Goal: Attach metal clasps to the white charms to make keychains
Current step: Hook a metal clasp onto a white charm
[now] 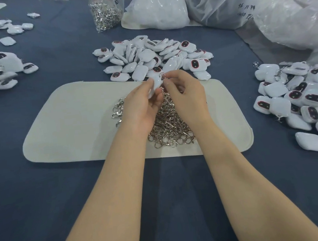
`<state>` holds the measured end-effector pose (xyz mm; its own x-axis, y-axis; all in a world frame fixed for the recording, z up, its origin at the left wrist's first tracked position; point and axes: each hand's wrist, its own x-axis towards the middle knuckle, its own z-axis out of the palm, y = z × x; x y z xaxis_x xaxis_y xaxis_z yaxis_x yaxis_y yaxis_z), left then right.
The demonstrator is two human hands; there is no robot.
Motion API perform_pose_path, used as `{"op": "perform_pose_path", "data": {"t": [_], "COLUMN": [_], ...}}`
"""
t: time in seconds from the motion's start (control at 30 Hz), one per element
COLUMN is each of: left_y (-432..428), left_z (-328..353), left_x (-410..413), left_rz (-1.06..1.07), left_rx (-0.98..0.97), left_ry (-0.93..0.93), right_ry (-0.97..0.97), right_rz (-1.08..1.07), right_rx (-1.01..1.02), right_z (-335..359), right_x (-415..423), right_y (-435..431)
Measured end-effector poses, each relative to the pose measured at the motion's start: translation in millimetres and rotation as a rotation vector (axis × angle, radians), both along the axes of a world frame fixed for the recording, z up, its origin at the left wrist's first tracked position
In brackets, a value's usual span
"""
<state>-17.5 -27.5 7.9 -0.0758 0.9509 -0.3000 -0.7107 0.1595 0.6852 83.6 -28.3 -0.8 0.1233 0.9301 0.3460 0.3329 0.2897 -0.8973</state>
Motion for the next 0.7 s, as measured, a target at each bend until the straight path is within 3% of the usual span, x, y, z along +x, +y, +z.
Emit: {"op": "perform_pose_path", "data": {"t": [0.33, 0.5, 0.63, 0.7], "left_y": [0.1, -0.1, -2.2, -2.8], "left_z": [-2.4, -2.0, -2.7, -2.4], "left_x": [4.1, 5.2, 6.8, 6.8], "left_rz": [-0.083, -0.071, -0.056, -0.011], "left_rx": [-0.02, 0.012, 0.061, 0.111], "left_ry": [0.067, 0.132, 0.288, 0.451], "right_ry": [0.058, 0.112, 0.072, -0.024], "right_rz": [-0.111, -0.123, -0.112, -0.102], "right_rx": [0.102, 0.047, -0.007, 0.01], "right_z": [-0.5, 0.9, 0.8, 0.9], "right_x": [-5.6, -7.0, -6.0, -3.4], "right_y": [-1.7, -0.8, 0.3, 0.1]}}
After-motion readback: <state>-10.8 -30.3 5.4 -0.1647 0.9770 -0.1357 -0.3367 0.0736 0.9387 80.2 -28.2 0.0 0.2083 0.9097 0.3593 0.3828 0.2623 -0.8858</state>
